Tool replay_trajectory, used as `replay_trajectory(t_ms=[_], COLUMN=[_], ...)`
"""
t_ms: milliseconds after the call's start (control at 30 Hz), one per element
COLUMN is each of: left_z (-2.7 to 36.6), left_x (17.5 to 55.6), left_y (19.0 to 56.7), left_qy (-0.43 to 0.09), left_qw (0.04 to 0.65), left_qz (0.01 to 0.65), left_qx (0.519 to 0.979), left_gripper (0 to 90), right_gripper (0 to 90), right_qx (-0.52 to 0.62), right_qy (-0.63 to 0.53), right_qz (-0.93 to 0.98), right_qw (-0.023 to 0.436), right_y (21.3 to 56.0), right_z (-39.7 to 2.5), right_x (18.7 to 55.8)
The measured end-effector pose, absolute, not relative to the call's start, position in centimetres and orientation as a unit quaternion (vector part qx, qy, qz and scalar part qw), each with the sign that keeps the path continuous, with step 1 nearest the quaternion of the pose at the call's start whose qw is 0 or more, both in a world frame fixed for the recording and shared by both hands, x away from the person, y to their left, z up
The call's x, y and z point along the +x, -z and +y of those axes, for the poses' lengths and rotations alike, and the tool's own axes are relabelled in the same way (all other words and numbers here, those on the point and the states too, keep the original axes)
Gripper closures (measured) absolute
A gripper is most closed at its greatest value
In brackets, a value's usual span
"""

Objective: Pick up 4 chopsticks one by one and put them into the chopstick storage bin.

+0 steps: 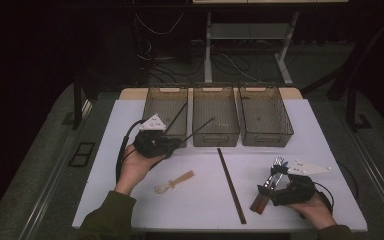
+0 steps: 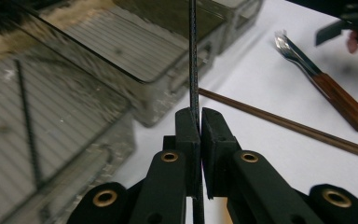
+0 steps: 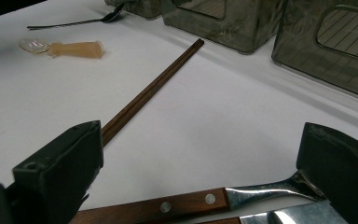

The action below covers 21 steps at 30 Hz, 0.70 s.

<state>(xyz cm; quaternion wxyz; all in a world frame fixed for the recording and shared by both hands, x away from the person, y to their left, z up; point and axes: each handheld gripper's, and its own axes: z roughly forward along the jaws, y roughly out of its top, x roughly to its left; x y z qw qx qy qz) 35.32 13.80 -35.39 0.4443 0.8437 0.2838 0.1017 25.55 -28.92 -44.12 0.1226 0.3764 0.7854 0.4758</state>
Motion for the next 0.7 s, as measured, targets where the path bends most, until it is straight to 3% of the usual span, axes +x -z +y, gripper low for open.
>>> replay_trajectory(t_ms=[700], left_z=[16.8], left_x=[42.4], left_y=[34.5], left_qy=[-0.158], left_qw=[0.453], left_qz=[0.366], left_qx=[0.797], left_gripper=[86.0], right_gripper=[0.7], right_qx=[0.377], right_qy=[-0.479], right_qz=[0.783], right_qw=[0.122], right_y=[44.1], right_z=[-29.0], right_x=[25.5])
